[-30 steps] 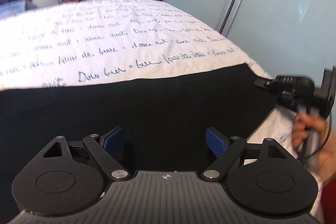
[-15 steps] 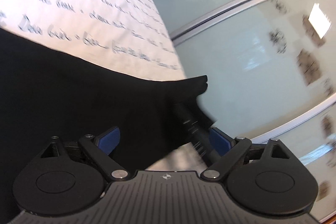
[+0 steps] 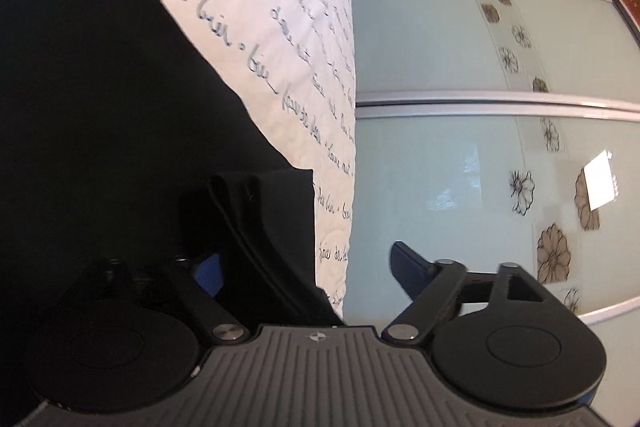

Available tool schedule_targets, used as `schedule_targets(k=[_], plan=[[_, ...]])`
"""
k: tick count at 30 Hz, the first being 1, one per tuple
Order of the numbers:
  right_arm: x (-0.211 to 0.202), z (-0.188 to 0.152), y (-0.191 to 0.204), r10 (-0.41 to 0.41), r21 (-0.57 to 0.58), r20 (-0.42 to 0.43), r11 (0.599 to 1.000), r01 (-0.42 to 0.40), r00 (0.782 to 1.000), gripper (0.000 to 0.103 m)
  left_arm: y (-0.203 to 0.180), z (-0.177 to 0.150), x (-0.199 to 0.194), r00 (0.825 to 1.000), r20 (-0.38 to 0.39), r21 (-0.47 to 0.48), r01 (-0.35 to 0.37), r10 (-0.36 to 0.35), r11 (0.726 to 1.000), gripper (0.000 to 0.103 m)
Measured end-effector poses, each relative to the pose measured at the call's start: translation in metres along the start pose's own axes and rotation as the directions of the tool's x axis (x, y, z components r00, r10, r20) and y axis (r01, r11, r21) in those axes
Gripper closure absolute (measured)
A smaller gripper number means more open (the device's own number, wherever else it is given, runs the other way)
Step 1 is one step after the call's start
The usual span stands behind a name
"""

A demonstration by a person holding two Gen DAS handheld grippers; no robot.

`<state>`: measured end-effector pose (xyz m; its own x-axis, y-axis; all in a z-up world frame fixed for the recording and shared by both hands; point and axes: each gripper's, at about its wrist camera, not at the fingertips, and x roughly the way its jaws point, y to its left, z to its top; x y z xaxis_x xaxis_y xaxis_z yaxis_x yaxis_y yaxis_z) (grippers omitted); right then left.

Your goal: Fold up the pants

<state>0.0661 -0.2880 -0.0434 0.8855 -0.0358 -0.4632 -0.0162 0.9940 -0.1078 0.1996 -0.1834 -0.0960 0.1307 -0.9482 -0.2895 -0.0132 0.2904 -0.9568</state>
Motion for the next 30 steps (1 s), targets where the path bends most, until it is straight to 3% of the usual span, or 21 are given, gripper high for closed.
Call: schedule_targets(k=[3,7,9,11,14,18,23,27,30], plan=[[-0.001,-0.003,0.014,-0.013,-0.063,0.001,0.998,0.013,1.0,0.094,-0.001,0.001,-0.001,1.0,-0.007,0.015,-0.019,0.019,1.0,0.04],[-0.002,-0.008,0.03,-0.033,-0.152,0.008,0.988,0.034,0.999,0.094,-0.002,-0.001,-0.001,0.995,-0.01,0.05,-0.099,0.099,0.994,0.06],[0.0,-0.01,0.037,-0.053,-0.194,-0.002,0.98,0.052,0.999,0.094,-0.004,-0.004,-0.001,0.991,-0.008,0.081,-0.132,0.133,0.988,0.079],[0.001,-0.011,0.043,-0.068,-0.223,-0.019,0.973,0.062,0.997,0.093,-0.009,-0.007,-0.001,0.984,0.008,0.142,-0.175,0.176,0.974,0.086],[0.002,-0.014,0.05,-0.104,-0.267,-0.03,0.959,0.093,0.994,0.091,-0.023,-0.014,-0.001,0.971,0.05,0.249,-0.239,0.234,0.938,0.089],[-0.002,-0.017,0.055,-0.136,-0.288,-0.028,0.95,0.122,0.99,0.091,-0.044,-0.027,-0.003,0.946,0.13,0.404,-0.325,0.299,0.855,0.09],[-0.01,-0.015,0.057,-0.11,-0.246,-0.033,0.964,0.098,0.993,0.091,-0.062,-0.047,-0.005,0.898,0.236,0.558,-0.438,0.372,0.705,0.09],[-0.013,-0.005,0.062,-0.073,-0.217,-0.037,0.974,0.063,0.997,0.09,-0.074,-0.061,-0.01,0.852,0.333,0.636,-0.519,0.404,0.572,0.09],[-0.014,0.002,0.064,-0.03,-0.184,-0.04,0.983,0.022,0.999,0.09,-0.077,-0.063,-0.017,0.831,0.373,0.657,-0.551,0.413,0.515,0.09]])
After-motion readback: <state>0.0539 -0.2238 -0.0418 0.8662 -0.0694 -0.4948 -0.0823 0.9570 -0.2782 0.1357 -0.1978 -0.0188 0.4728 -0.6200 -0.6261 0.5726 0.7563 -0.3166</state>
